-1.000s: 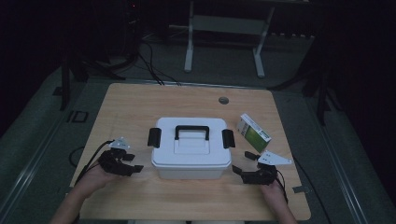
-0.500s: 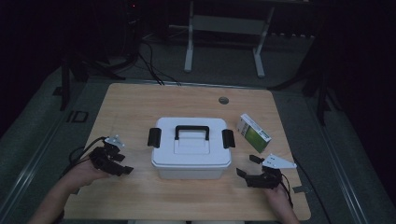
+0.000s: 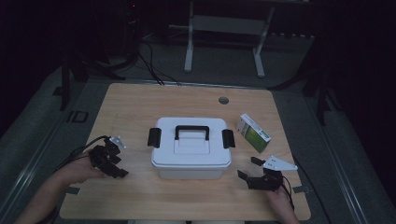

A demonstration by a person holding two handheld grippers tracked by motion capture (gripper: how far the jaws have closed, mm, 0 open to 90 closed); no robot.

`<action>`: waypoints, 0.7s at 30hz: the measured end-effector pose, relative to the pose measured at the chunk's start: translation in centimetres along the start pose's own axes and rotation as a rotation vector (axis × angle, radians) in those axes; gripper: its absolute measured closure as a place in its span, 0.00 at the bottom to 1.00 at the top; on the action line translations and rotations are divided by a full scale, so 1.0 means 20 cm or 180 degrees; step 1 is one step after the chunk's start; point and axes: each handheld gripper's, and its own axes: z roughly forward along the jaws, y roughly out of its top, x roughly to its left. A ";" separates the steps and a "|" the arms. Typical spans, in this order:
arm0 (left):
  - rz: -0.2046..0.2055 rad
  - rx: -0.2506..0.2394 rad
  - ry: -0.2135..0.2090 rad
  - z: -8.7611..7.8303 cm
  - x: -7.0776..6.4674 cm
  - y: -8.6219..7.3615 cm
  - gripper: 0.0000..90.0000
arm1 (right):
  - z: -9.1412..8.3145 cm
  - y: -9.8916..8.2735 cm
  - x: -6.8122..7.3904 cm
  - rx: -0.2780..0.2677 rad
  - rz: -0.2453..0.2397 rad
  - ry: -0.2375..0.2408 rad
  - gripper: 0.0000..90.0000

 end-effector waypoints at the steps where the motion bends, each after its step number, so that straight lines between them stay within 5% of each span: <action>1: 0.0002 0.0038 -0.0056 -0.01 0.00 0.00 0.37 | 0.00 0.00 0.00 -0.0007 0.0005 0.0002 0.16; 7: 0.0065 0.0275 -0.0045 -0.03 -0.01 0.00 0.37 | 0.00 0.00 0.00 -0.0029 0.0004 0.0010 0.16; 13: 0.0062 0.0174 -0.0088 -0.12 -0.02 0.02 0.37 | 0.00 0.00 0.00 -0.0008 0.0003 -0.0010 0.16; 21: 0.0226 0.0108 0.0002 -0.28 -0.06 0.12 0.37 | 0.01 0.00 0.00 0.0003 0.0009 0.0001 0.16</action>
